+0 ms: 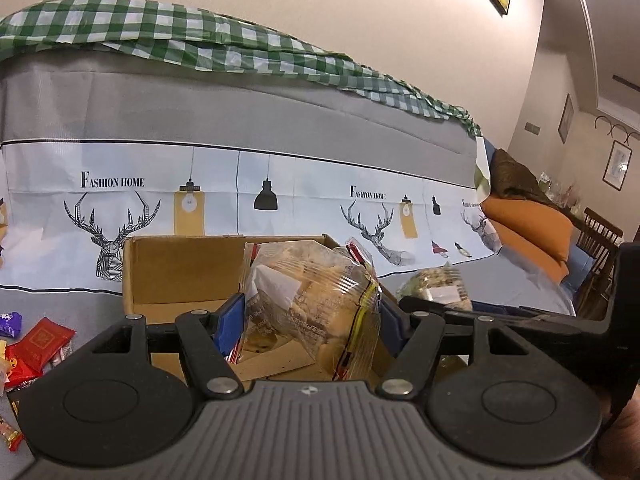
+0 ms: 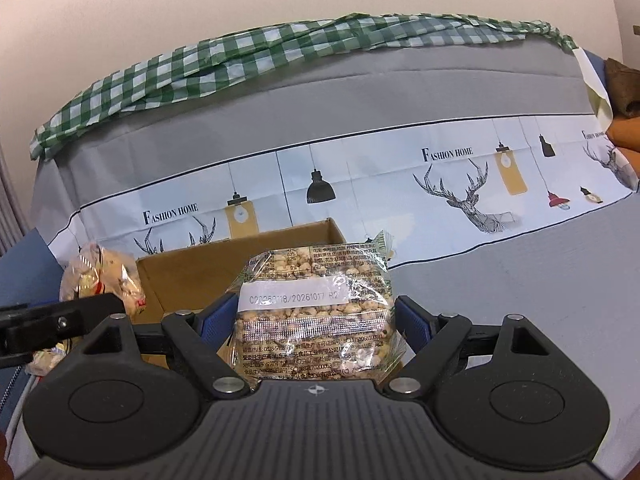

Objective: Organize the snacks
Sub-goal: 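Carry both bags over the cardboard box and release them inside, then withdraw both open tools from the box back toward the snack pile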

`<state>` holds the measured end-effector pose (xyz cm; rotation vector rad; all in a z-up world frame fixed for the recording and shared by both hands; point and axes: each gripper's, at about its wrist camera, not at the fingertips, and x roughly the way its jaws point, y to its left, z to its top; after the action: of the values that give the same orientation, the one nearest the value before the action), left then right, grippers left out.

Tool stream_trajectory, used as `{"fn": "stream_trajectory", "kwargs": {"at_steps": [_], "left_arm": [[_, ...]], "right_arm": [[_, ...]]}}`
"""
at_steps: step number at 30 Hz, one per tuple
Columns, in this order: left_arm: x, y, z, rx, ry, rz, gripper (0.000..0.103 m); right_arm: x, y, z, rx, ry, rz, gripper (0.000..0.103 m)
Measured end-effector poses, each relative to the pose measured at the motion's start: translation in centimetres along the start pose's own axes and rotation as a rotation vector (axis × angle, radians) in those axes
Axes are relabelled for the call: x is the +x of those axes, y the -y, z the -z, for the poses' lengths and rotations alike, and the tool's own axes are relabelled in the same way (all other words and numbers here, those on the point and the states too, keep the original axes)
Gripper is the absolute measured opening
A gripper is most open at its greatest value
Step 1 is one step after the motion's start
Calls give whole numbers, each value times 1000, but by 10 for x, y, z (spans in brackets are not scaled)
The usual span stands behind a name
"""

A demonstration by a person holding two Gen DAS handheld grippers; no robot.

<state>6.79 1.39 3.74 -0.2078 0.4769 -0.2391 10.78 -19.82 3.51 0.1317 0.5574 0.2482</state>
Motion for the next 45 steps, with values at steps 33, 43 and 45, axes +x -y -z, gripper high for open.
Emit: {"fn": "stream_trajectory", "kwargs": {"at_steps": [33,43,45], "left_arm": [[28,-57,20,-123,-242,-259,94],[35,-45,28,-72,-271,-192,90],[34,-45,28,-71,-262,-190,90]], "right_arm": [[35,49,16,48,-236,294,62],[27,46,15,24,-239,306,37],[26,46,15,27,-238,305,37]]}}
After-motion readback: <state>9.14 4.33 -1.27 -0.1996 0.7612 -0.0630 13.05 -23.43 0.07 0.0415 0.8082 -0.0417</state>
